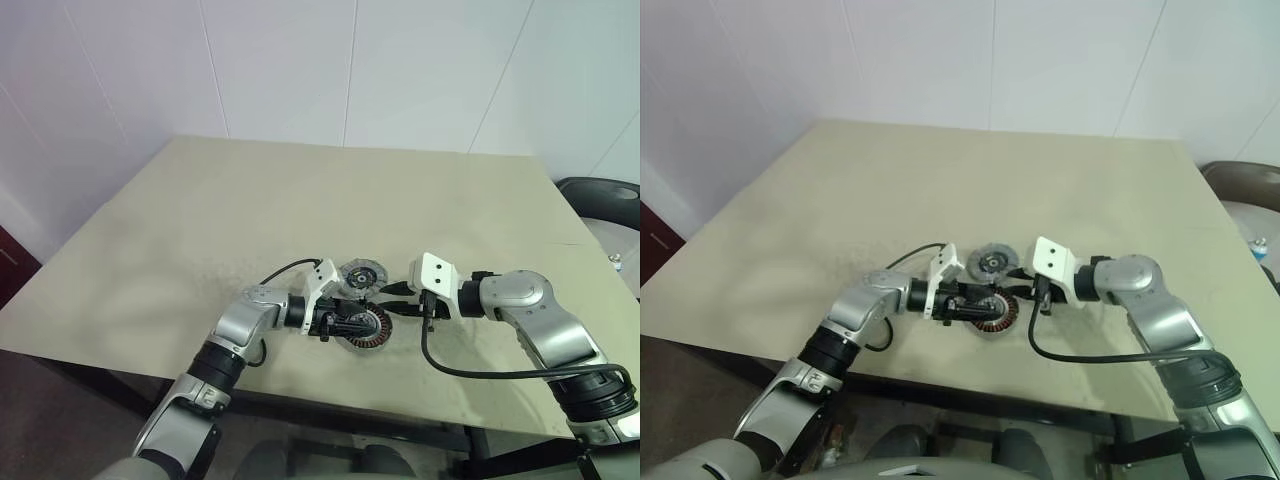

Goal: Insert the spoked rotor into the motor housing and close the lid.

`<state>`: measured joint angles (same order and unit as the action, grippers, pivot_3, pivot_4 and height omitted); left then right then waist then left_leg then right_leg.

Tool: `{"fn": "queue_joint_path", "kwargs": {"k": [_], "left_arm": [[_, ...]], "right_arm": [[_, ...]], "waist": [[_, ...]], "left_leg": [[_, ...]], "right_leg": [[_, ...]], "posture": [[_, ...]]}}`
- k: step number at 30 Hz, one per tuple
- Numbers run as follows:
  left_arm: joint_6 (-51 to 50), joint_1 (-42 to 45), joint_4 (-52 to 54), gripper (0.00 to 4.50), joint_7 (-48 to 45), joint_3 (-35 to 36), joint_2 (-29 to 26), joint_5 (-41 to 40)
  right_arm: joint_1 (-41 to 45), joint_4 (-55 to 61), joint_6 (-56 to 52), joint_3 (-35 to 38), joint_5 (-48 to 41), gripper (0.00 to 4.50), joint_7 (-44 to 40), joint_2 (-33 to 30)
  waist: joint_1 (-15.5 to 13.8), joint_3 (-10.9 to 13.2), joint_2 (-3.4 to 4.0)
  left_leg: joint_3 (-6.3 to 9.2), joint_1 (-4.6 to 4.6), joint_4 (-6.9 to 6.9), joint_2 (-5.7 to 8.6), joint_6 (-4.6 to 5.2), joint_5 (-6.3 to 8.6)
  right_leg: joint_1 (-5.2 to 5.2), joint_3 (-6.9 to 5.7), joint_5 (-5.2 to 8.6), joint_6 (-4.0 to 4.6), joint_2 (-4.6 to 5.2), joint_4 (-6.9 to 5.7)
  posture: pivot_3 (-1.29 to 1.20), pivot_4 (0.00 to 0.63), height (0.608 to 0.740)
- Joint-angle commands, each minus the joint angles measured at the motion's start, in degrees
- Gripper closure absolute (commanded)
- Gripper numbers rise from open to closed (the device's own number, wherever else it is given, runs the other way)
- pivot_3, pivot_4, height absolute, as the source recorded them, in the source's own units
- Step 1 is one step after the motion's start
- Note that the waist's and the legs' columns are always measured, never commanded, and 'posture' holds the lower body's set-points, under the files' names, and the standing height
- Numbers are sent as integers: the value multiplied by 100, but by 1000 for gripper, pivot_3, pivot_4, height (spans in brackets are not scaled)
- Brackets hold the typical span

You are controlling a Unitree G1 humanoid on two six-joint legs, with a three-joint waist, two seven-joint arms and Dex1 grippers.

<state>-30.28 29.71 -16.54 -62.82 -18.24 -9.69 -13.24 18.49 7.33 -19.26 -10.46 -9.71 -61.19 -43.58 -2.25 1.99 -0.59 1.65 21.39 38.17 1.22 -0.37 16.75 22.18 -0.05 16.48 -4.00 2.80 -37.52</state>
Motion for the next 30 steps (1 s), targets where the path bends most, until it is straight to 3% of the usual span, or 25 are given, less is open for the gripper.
{"fn": "queue_joint_path", "kwargs": {"k": [1, 13, 24, 30], "left_arm": [[46, 72, 34, 1289, 79, -21, -7, 17], [-275, 204, 484, 1289, 83, 654, -624, -498], [-381, -96, 615, 1289, 626, 1380, -951, -776], [-361, -112, 635, 1289, 997, 1977, -1089, -1026]], "right_arm": [[79, 88, 74, 67, -4, 3223, 21, 22], [262, -59, 80, 4, -20, 3223, -6, 217], [593, -399, 277, -164, 35, 3223, -70, 480], [964, -254, -363, -19, -504, 3223, -211, 686]], "waist": [[1, 0, 0], [11, 0, 0], [10, 1, -1], [16, 1, -1]], "left_leg": [[0, 0, 1, 0, 0, 0], [0, 0, 1, -7, 0, 0], [-1, 2, 1, -2, 0, 0], [0, 1, -1, -6, -1, 0]], "right_leg": [[-1, 0, 0, 0, 0, 0], [6, 2, -1, 2, -2, -5], [7, 3, -1, 2, 6, -4], [10, 4, -2, 3, 6, -6]], "posture": [[0, 0, 740], [0, 0, 740], [0, 0, 740], [0, 0, 740]]}}
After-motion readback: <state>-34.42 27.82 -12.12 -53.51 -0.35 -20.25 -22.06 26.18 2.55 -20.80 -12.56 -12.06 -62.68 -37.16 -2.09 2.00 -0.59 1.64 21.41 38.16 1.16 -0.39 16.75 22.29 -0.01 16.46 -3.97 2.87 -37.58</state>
